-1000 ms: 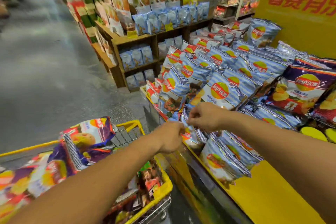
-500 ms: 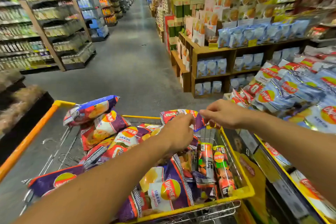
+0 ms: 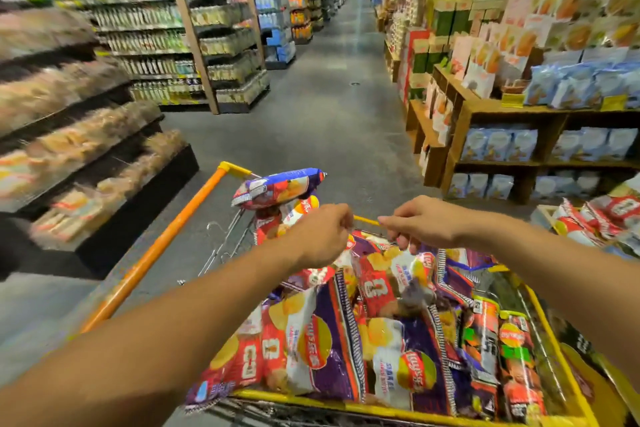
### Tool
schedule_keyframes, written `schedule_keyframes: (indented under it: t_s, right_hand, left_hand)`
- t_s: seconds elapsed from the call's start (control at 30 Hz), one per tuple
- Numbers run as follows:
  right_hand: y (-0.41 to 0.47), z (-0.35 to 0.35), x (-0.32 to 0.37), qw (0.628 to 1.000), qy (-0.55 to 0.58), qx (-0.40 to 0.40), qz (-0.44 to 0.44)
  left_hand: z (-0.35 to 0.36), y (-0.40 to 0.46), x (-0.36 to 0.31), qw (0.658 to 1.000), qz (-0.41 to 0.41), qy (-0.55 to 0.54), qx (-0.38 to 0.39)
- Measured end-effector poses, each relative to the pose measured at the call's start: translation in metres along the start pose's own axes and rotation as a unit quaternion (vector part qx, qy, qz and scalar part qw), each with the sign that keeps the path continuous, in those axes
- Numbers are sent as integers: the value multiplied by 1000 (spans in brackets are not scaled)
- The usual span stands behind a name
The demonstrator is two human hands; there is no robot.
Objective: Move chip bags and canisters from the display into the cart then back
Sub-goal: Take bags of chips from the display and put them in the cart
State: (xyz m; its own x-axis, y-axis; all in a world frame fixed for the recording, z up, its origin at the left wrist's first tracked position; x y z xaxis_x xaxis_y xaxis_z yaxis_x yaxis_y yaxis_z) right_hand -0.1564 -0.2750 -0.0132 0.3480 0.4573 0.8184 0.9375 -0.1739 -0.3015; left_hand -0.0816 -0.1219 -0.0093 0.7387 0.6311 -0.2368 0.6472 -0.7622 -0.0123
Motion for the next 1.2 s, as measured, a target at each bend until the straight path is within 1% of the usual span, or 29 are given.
schedule_keyframes:
  t_s: [0.1,0.17,0.23,0.27,0.33,0.37,0.43,0.47,0.53,0.57,0.63,0.7,0.77,0.83,0.9,0.97,1.03,1.07,1.13,1.2]
  right_hand:
    - [14,33,0,990,-27,108,81]
    - [16,58,-5,967,-55,196,154]
    - [13,84,-11,929,-105,276,221]
    - [11,95,-13,911,-130,304,245]
    - [9,114,-16,886,-169,331,276]
    - [11,123,-18,880,-182,335,284]
    - [14,138,-21,879,-193,329,287]
    - [17,144,-22,886,-189,319,280]
    - [25,152,-21,916,-166,273,244]
    - [29,152,-20,933,-155,240,220]
    - [35,145,-15,961,-128,172,178]
    - [37,141,-8,975,-69,135,161]
    - [38,138,-4,981,-31,113,155]
    - [39,138,2,987,-19,73,144]
    - [37,142,4,988,0,35,150]
    - [35,153,4,987,-4,24,158]
    - [34,168,4,987,-52,23,151]
    - [33,171,7,987,-79,12,137]
    - [34,162,19,989,-112,-15,98]
    - [31,141,36,989,-138,-12,60]
  left_hand:
    - [3,-9,48,997,-38,53,43]
    - [9,-19,78,987,-60,117,92]
    - [18,-33,104,964,-79,191,169]
    - [22,-41,115,948,-86,228,205]
    - [27,-57,136,920,-112,280,249]
    - [30,-64,147,911,-130,296,256]
    - [35,-76,168,902,-182,304,246]
    - [37,-81,178,901,-221,289,236]
    - [44,-91,193,897,-286,247,228]
    - [47,-94,199,895,-300,238,230]
    - [49,-98,204,891,-304,247,231]
    - [46,-100,209,892,-307,243,225]
    - [42,-100,212,898,-311,210,229]
    - [35,-101,214,901,-324,184,224]
    - [26,-104,216,901,-343,181,196]
    - [22,-106,213,903,-359,159,172]
    - [22,-105,202,914,-359,111,154]
    - [21,-102,196,923,-354,77,132]
    - [18,-95,189,934,-348,-27,80]
    - [9,-91,187,929,-345,-131,27]
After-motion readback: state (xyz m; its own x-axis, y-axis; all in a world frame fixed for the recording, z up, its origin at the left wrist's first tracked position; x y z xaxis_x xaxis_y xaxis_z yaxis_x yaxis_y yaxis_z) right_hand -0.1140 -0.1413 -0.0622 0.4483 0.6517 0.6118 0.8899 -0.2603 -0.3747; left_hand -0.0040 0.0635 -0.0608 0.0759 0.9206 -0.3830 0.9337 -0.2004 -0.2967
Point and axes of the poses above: each hand's wrist, its own y-axis towards the middle knuckle, its own z-axis out of the palm, x = y × z, the point moved 6 cm from there along y, towards the middle knuckle, and after that the axes turned 14 degrees about y, right-handed, at the moved point
